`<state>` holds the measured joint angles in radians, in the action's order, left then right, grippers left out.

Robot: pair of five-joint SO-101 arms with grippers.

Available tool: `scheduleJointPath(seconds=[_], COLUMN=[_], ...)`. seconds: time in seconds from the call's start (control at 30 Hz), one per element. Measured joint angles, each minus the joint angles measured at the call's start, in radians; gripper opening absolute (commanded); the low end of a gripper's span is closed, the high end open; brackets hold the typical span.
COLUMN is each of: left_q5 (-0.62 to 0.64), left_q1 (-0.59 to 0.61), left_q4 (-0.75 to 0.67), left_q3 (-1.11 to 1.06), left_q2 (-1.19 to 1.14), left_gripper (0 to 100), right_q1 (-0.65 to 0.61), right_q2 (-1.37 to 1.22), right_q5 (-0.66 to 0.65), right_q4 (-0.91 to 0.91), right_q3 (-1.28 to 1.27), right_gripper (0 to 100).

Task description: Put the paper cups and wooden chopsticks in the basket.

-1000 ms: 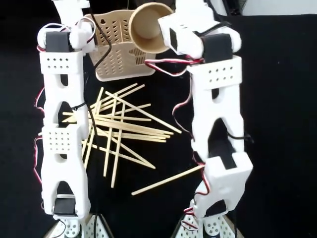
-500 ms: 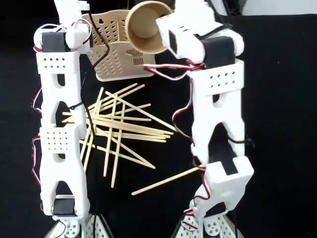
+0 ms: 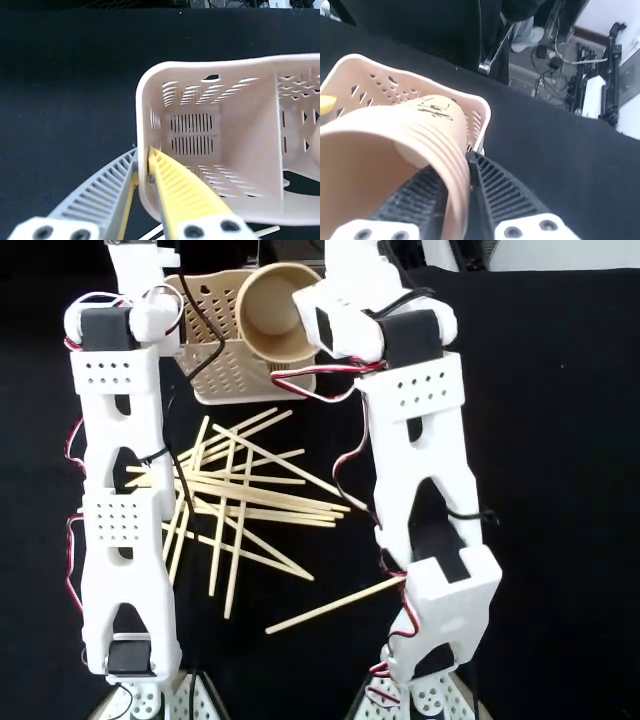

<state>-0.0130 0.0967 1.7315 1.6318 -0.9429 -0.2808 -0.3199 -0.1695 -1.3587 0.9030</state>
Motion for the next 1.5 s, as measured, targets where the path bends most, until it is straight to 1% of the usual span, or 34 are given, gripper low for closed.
scheduleJointPath(seconds=[0.3, 0.43, 0.47, 0.57, 0.63, 0.73, 0.83, 1.13, 1.33, 1.5], left_q5=[0.0, 0.0, 0.0, 0.0, 0.0, 0.0, 0.0, 0.0, 0.0, 0.0], left_q1=[0.0, 0.0, 0.0, 0.0, 0.0, 0.0, 0.0, -0.003, -0.003, -0.003], left_q4=[0.0, 0.0, 0.0, 0.0, 0.0, 0.0, 0.0, 0.0, 0.0, 0.0], left_q3=[0.0, 0.0, 0.0, 0.0, 0.0, 0.0, 0.0, 0.0, 0.0, 0.0], left_q2=[0.0, 0.0, 0.0, 0.0, 0.0, 0.0, 0.0, 0.0, 0.0, 0.0], left_gripper=[3, 3, 3, 3, 3, 3, 3, 3, 3, 3], right_q1=[0.005, 0.006, 0.003, 0.002, 0.003, 0.0, 0.002, 0.002, 0.005, 0.006], right_q2=[-0.083, -0.097, -0.098, -0.101, -0.1, -0.1, -0.1, -0.098, -0.098, -0.1], right_q5=[0.003, 0.003, 0.003, -0.005, -0.043, -0.1, -0.126, -0.176, -0.193, -0.195], right_q4=[0.043, 0.043, 0.038, 0.038, 0.04, 0.04, 0.04, 0.054, -0.008, -0.04], right_q3=[-0.034, -0.034, -0.035, -0.037, -0.037, -0.037, -0.037, -0.014, 0.086, 0.1], right_gripper=[2.4, 15.2, 15.8, 10.3, 7.7, 6.6, 0.8, 1.2, 1.2, 1.3])
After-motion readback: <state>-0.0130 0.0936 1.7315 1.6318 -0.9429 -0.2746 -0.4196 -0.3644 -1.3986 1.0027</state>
